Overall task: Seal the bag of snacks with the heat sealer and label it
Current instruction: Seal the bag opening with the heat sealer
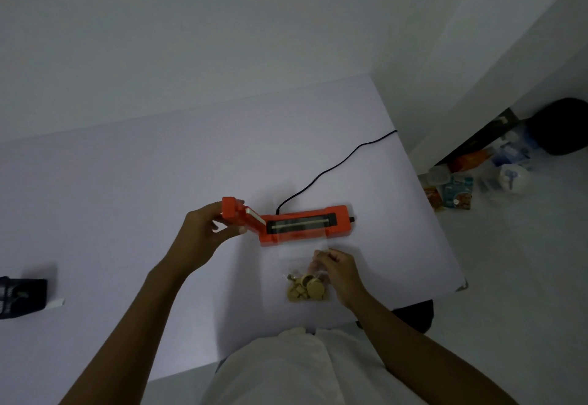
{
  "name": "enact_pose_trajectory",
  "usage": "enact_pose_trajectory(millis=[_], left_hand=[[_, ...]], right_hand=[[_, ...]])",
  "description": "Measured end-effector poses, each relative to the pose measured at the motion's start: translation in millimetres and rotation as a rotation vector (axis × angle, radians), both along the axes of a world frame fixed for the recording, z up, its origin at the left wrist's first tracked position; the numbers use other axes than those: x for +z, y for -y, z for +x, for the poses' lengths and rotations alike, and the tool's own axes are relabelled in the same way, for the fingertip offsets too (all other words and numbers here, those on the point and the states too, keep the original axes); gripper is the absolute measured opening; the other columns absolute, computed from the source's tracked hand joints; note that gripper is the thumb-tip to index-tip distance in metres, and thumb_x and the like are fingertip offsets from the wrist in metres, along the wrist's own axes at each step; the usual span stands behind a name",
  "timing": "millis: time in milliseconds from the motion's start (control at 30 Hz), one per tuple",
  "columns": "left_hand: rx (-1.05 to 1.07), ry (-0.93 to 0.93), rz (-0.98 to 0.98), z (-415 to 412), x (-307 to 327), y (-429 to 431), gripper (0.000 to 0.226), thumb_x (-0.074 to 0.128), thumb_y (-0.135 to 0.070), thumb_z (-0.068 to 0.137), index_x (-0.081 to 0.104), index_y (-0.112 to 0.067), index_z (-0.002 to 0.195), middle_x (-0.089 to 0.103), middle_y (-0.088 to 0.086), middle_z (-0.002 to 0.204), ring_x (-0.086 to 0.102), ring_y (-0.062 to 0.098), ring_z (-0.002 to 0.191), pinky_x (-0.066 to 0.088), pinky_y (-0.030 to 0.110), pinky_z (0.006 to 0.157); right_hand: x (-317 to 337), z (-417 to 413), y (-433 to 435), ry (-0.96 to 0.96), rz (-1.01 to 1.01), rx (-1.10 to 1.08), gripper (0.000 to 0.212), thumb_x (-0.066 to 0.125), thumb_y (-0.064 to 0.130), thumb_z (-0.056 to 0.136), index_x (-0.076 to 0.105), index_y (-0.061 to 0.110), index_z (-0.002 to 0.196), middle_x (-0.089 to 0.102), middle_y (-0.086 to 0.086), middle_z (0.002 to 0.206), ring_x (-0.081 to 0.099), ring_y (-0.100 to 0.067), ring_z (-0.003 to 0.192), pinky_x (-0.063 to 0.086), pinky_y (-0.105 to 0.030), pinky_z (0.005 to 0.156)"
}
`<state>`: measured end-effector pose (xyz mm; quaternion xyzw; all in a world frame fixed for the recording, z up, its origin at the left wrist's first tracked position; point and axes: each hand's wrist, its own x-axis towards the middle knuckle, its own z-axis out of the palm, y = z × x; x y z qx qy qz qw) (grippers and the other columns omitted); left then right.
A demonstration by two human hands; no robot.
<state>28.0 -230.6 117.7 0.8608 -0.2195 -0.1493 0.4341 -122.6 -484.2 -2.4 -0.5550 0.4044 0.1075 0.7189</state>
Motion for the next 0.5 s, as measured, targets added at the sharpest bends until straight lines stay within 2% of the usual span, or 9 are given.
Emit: enact_pose_trajectory(millis=[100,200,367,500], left_hand=[[-0.057,0.055,0.016,1.2,-0.5,11.3,0.044,0.072,-0.038,0.078,0.065,-0.027,0.12,0.067,-0.017,0.117,0.063,0.005,0.092,0.048,0.018,0.069],[-0.082,0.062,0.029,2.0,-3.3,22.5,0.045,0.073,-0.036,0.078,0.064,-0.025,0.121,0.067,-0.012,0.116,0.062,0.005,0.092,0.047,0.015,0.068],[-0.118,0.044,0.046,4.0,-7.2,42.0,0.047,0.076,-0.035,0.079,0.058,-0.037,0.122,0.065,-0.015,0.113,0.06,0.002,0.093,0.046,0.017,0.068],[-0.154,0.058,0.082,3.8,-7.1,64.3,0.05,0.075,-0.04,0.078,0.062,-0.027,0.125,0.064,-0.013,0.111,0.06,-0.001,0.091,0.043,0.012,0.069]], right_hand=[[-0.6,0.1,0.5,0.007,-0.008,-0.002,0.018,0.067,0.015,0.091,0.071,0.003,0.079,0.071,-0.013,0.073,0.068,-0.023,0.07,0.054,-0.032,0.062],[-1.4,0.4,1.8,0.009,-0.025,0.008,0.019,0.067,0.015,0.091,0.071,0.003,0.077,0.071,-0.014,0.073,0.068,-0.025,0.07,0.055,-0.034,0.065],[-1.0,0.2,4.3,0.018,-0.039,0.022,0.02,0.066,0.015,0.091,0.07,0.0,0.078,0.071,-0.016,0.074,0.068,-0.024,0.069,0.056,-0.034,0.066],[0.9,-0.1,5.1,0.025,-0.028,0.006,0.019,0.066,0.014,0.091,0.07,0.0,0.079,0.07,-0.015,0.072,0.067,-0.022,0.067,0.056,-0.031,0.062]])
